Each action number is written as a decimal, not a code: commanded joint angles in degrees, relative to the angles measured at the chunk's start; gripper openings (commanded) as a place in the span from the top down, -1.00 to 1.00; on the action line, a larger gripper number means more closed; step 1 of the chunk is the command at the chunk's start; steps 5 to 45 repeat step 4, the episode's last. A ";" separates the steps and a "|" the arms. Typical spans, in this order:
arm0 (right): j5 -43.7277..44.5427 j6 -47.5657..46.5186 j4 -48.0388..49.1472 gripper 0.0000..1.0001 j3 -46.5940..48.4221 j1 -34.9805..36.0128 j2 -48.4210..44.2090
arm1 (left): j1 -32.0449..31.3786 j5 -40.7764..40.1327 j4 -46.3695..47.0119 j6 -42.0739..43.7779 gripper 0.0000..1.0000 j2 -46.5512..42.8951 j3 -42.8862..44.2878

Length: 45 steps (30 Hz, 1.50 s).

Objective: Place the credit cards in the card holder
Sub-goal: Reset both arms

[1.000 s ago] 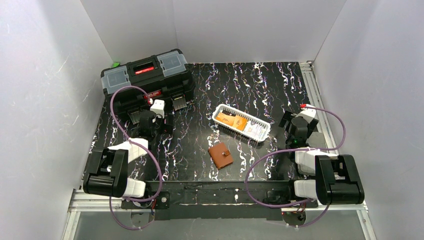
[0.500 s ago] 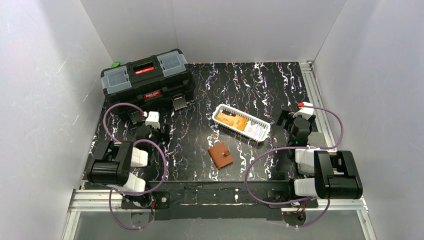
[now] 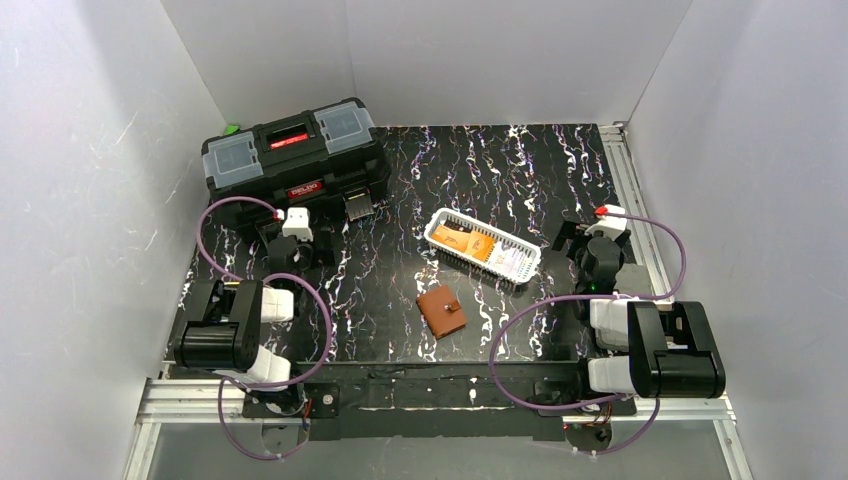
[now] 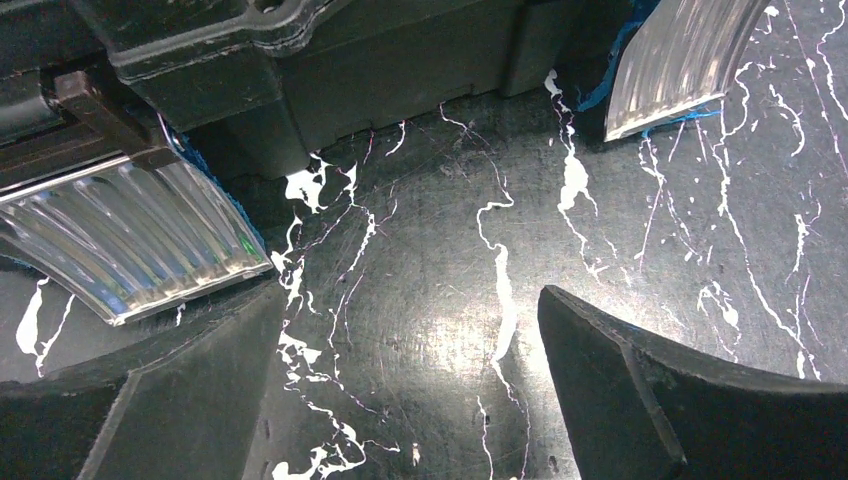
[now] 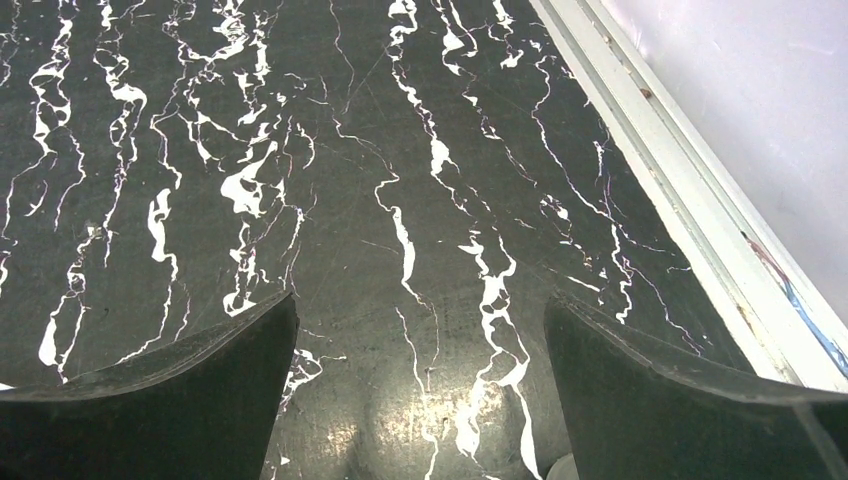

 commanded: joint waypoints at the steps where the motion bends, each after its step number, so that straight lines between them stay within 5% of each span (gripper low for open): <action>1: -0.03 -0.66 4.05 -0.97 -0.42 -0.29 0.03 | 0.23 -1.43 0.44 -0.40 -0.97 -0.23 0.37; 45: -0.05 -0.65 4.08 -0.97 -0.35 -0.25 0.03 | 0.19 -1.43 0.59 -0.40 -0.97 -0.41 0.15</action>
